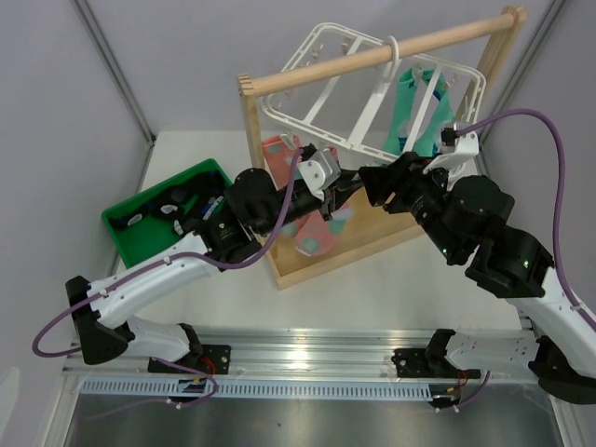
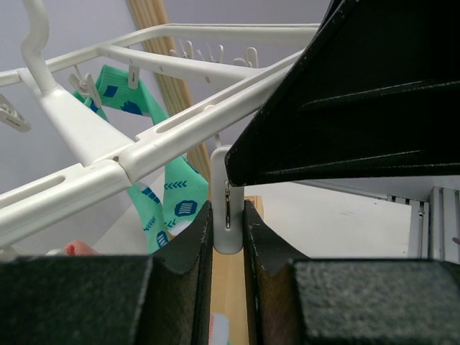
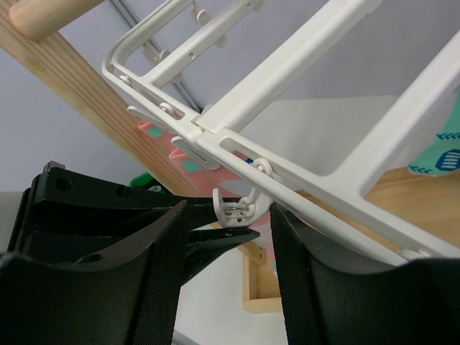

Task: Clip the socks to the hanger
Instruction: Open the clamp at the hanger, then pick up the sock from the bin.

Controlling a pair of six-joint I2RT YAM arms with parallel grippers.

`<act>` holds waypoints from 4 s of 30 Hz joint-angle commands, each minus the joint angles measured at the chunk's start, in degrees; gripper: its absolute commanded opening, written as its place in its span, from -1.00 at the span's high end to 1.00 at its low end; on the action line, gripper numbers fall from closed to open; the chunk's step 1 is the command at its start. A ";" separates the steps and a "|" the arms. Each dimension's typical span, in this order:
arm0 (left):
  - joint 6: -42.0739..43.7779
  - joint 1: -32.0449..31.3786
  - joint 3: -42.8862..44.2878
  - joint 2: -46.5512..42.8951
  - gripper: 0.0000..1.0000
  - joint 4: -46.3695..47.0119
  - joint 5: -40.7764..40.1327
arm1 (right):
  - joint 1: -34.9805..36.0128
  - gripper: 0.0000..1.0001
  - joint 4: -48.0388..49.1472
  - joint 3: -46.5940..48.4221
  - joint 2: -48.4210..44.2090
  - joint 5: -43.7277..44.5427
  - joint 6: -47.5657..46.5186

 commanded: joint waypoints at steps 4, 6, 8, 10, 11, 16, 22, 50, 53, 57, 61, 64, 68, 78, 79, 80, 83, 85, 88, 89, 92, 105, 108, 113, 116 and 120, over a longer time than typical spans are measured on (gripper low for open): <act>2.49 -0.76 -1.35 -0.80 0.65 3.65 7.29 | -1.51 -0.03 1.86 -0.36 -0.01 3.40 1.17; 2.76 -0.76 -1.71 -1.15 0.64 4.18 7.65 | -1.95 -0.03 1.42 -0.37 0.26 3.75 2.22; 3.02 -0.76 -2.24 -1.24 0.64 4.36 7.65 | -2.21 -0.04 1.51 -0.63 0.35 3.85 2.58; 3.11 -0.76 -2.32 -1.33 0.64 4.53 7.91 | -2.39 -0.06 1.86 -0.80 0.35 4.02 3.19; 3.02 -0.76 -2.41 -1.41 0.64 4.45 8.00 | -2.39 -0.07 2.64 -1.24 0.35 4.11 3.19; 3.28 -0.76 -2.50 -1.42 0.64 4.36 7.82 | -2.48 -0.06 5.02 -2.30 -0.36 4.46 3.11; 3.46 -0.76 -2.85 -1.15 0.64 3.92 7.56 | -2.48 0.00 7.04 -2.65 -0.53 4.72 2.58; -1.10 -0.76 -5.66 -3.70 -0.05 1.72 3.27 | -2.56 0.64 8.36 -3.27 -0.27 5.87 0.82; -2.51 -0.76 -5.66 -5.10 -0.27 0.23 1.68 | -2.56 0.76 8.45 -3.27 0.08 5.60 0.91; -6.10 -0.76 -5.49 -7.65 -0.60 -2.67 -2.09 | -2.56 0.90 8.71 -3.18 0.52 5.51 0.73; -10.68 -0.50 -4.88 -10.11 -0.86 -9.68 -9.29 | -2.65 1.00 8.63 -3.35 0.87 5.42 0.82; -14.81 0.03 -5.57 -13.00 -0.97 -15.67 -13.69 | -2.65 1.00 8.80 -3.79 0.70 5.25 0.91; -19.73 2.05 -8.73 -18.19 -0.99 -21.82 -17.75 | -2.74 1.00 8.98 -4.23 0.70 5.25 0.82; -33.17 15.31 -19.36 -31.64 -0.99 -34.48 -26.96 | -3.27 1.00 8.98 -4.94 0.43 3.41 0.03; -33.88 18.37 -20.77 -32.26 -0.99 -35.18 -28.11 | -3.27 1.00 9.06 -4.85 0.43 2.97 -0.14; -34.59 20.23 -21.30 -32.61 -0.99 -35.37 -29.17 | -3.27 1.00 8.98 -4.85 0.43 2.70 -0.15; -36.17 28.90 -23.15 -31.48 -0.99 -35.89 -28.57 | -3.27 1.00 8.89 -4.85 0.26 2.00 -0.67; -36.88 35.93 -22.90 -27.45 -0.99 -35.98 -24.44 | -3.36 1.00 8.80 -4.94 0.26 1.56 -0.94; -36.79 41.41 -20.88 -19.72 -0.99 -36.77 -21.10 | -3.44 1.00 8.71 -5.20 -0.44 0.94 -1.02; -36.97 44.21 -19.65 -17.70 -0.99 -37.12 -21.09 | -3.44 1.00 8.71 -5.46 -0.62 0.86 -1.11; -36.88 49.59 -16.06 -10.14 -0.99 -37.39 -18.38 | -3.62 1.00 8.63 -5.73 -1.24 -0.02 -1.11; -30.72 53.47 1.01 19.74 -0.95 -35.90 -17.65 | -3.79 1.00 8.72 -6.96 -2.38 -2.75 -0.32; -31.08 53.47 4.52 24.84 -0.86 -35.45 -19.85 | -3.79 1.00 8.45 -6.70 -2.38 -2.75 -0.32; -30.56 53.64 9.79 30.92 -0.67 -35.63 -22.32 | -3.79 1.00 8.10 -6.61 -2.38 -3.01 -0.23; -30.11 53.65 11.38 33.91 -0.50 -35.89 -23.37 | -3.79 1.00 7.84 -6.52 -2.20 -3.27 -0.23; -30.20 54.26 13.40 36.90 -0.33 -36.51 -24.52 | -3.79 1.00 7.66 -6.43 -2.29 -3.01 -0.15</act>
